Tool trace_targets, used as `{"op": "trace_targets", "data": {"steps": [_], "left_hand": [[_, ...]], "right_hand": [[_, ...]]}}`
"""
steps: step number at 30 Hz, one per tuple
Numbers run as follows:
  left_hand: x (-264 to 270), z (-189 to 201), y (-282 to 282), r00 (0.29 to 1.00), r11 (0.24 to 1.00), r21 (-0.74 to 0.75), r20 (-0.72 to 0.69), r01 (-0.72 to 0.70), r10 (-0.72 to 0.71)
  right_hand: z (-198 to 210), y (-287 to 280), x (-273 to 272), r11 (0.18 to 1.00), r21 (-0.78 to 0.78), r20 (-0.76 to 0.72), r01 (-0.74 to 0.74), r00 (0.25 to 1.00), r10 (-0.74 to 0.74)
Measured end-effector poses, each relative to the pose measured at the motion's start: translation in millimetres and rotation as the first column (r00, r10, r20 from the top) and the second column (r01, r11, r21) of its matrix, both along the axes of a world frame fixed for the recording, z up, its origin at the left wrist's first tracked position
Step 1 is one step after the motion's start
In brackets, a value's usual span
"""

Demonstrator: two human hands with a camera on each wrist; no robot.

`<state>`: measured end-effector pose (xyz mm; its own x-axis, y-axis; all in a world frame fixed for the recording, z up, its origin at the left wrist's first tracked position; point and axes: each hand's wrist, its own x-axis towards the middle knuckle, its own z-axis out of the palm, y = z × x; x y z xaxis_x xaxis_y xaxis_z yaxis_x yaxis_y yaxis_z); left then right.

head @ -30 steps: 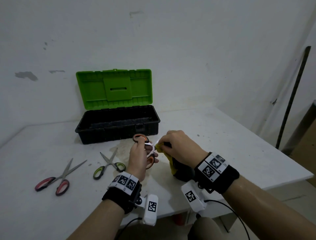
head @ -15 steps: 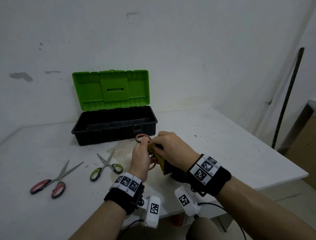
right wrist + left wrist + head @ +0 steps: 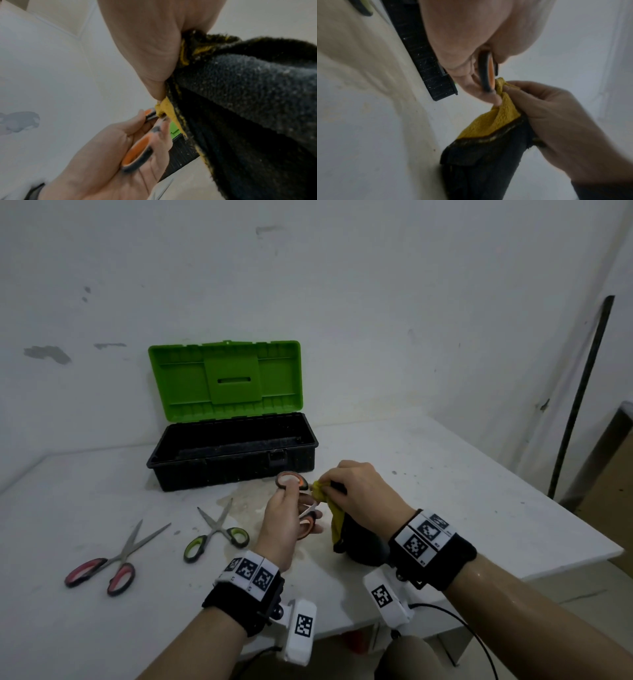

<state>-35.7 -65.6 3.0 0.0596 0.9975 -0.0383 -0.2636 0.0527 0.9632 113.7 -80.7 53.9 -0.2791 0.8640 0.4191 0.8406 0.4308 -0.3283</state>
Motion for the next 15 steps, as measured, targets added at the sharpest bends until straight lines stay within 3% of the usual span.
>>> {"op": "trace_targets", "data": {"steps": [6, 11, 15], "left_hand": [[4.9, -2.0, 2.7, 0.995, 0.995, -0.014, 0.014, -0.094, 0.094], [1.9, 3.0, 0.4, 0.991, 0.996, -0.039, 0.104, -0.075, 0.079], [0.6, 3.8, -1.9, 0.995, 0.997, -0.081, 0.094, -0.010, 0.017]], "right_hand": [[-1.6, -7.7, -8.9, 0.994, -0.002, 0.005, -0.105, 0.994, 0.105], [5.2, -3.7, 0.2, 0.999, 0.008, 0.024, -0.047, 0.999, 0.047], [6.7, -7.1, -6.2, 0.976, -0.027, 0.103, -0.215, 0.971, 0.217]]}}
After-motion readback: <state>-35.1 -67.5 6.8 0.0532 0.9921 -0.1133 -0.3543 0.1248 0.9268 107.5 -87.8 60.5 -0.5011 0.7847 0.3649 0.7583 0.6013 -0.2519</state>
